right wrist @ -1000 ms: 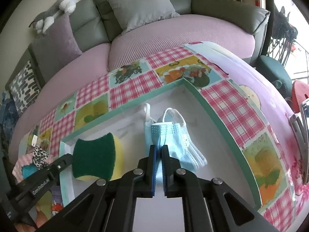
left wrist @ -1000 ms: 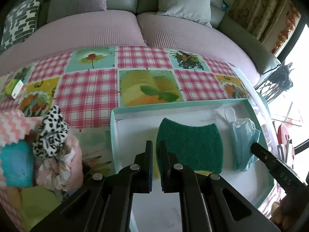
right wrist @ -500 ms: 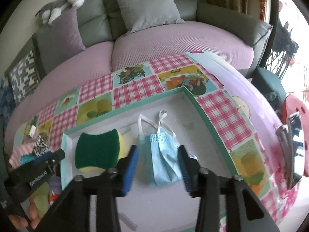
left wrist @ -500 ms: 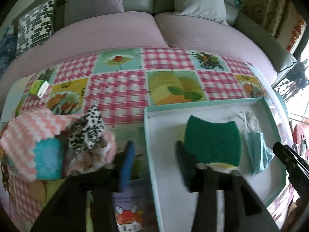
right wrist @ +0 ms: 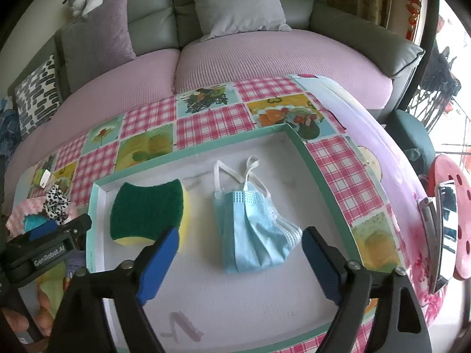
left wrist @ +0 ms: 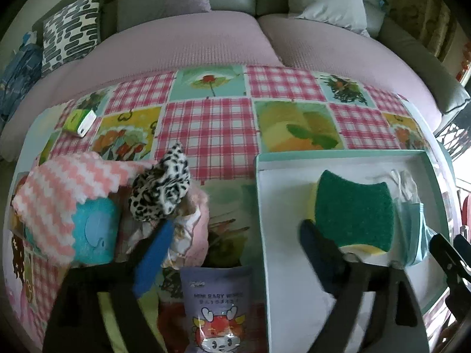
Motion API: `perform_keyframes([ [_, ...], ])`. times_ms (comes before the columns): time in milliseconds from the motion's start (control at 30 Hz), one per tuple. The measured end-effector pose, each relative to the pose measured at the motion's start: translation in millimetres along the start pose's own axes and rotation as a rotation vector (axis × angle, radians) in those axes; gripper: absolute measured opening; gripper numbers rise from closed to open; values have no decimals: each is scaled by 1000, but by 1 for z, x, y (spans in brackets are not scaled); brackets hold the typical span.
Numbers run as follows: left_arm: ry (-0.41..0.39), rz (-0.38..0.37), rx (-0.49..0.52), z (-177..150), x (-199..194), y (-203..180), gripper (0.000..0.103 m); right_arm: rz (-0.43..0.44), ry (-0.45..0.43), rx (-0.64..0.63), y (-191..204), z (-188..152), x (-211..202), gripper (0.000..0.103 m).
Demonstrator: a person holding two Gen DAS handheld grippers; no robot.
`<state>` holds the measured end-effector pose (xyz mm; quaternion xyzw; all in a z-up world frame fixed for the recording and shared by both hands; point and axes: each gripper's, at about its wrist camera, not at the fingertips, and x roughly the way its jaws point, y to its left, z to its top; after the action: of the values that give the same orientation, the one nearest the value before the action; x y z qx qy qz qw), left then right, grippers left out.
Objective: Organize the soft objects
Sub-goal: 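Open the left tool to drop the sponge while the right tool releases the mask into the tray, then grasp the pink-white striped towel with the left tool while the right tool grasps the leopard scrunchie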
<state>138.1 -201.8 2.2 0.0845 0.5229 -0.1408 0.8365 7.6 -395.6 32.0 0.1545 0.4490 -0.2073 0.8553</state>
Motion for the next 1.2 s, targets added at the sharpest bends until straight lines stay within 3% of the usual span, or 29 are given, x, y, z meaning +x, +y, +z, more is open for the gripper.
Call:
perform_keyframes([
  [67, -1, 9, -9, 0, 0, 2, 91, -11, 1, -3, 0, 0, 0, 102],
  [300, -8, -11, -16, -1, -10, 5, 95, 4, -15, 15, 1, -1, -3, 103],
  [467, -57, -40, -46, 2, -33, 18, 95, 62, -41, 30, 11, 0, -10, 103],
  [600, -115, -55, -95, 6, -58, 45, 95, 93, -46, -8, 30, 1, -13, 103],
  [733, -150, -10, -176, 10, -77, 91, 95, 162, -34, -66, 63, 2, -12, 103],
  [900, -141, 52, -280, 9, -84, 150, 95, 242, -17, -144, 106, -3, -10, 103],
  [1200, -101, 90, -363, 4, -81, 205, 95, 330, -16, -207, 171, -8, -5, 103],
])
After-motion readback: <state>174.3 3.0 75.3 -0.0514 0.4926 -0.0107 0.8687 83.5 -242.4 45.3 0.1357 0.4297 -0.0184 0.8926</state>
